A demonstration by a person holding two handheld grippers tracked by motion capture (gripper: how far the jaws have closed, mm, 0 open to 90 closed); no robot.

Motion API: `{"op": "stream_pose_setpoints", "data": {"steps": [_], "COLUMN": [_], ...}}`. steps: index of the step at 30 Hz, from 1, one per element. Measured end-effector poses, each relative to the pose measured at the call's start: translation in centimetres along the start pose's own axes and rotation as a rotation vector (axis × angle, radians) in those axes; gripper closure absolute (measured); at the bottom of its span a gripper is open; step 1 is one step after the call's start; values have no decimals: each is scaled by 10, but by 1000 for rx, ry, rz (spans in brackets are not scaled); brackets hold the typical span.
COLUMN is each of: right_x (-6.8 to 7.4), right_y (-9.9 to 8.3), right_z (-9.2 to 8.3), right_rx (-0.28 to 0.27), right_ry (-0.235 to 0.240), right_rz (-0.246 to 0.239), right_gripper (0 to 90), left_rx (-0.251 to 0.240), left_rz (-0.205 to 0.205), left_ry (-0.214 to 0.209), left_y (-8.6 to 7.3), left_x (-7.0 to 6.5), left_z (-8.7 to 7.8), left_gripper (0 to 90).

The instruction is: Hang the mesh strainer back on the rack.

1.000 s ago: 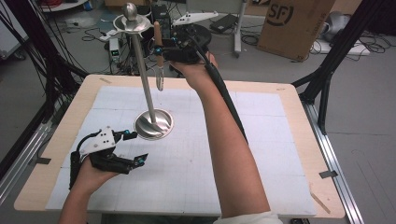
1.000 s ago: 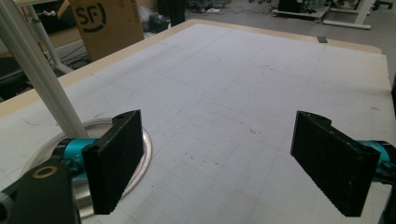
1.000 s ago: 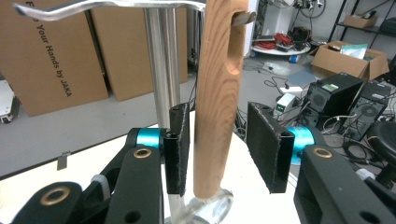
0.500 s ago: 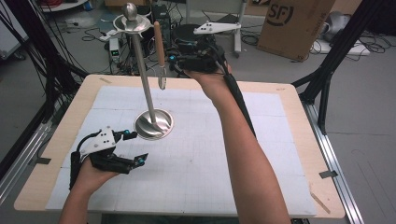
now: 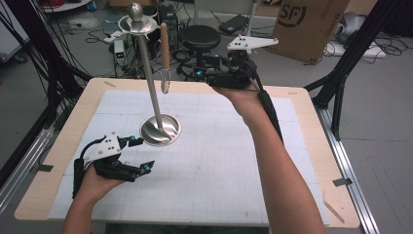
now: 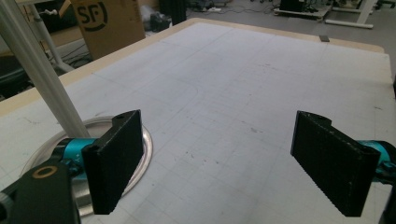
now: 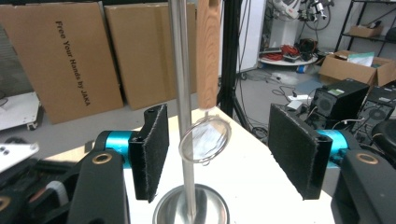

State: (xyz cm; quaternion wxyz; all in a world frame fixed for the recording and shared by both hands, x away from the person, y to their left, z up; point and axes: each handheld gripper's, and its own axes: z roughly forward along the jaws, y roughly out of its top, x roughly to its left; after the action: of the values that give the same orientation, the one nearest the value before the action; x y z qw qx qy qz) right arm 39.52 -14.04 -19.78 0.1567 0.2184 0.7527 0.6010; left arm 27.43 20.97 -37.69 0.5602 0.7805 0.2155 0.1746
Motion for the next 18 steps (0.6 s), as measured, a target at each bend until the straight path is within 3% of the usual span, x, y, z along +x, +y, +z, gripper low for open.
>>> {"op": "stream_pose_setpoints", "data": {"steps": [5, 18], "right_x": [2, 1], "right_y": [-14, -37], "right_z": [-13, -40], "right_rx": [-11, -25], "right_ry": [16, 2], "right_rz": [0, 0], "right_gripper": [355, 313], "left_rx": [-3, -2], "left_rz": [-1, -1], "left_ry": [-2, 4], "left_y": [0, -1], "left_x": [0, -1], "left_z": [0, 0], "left_gripper": [176, 175]}}
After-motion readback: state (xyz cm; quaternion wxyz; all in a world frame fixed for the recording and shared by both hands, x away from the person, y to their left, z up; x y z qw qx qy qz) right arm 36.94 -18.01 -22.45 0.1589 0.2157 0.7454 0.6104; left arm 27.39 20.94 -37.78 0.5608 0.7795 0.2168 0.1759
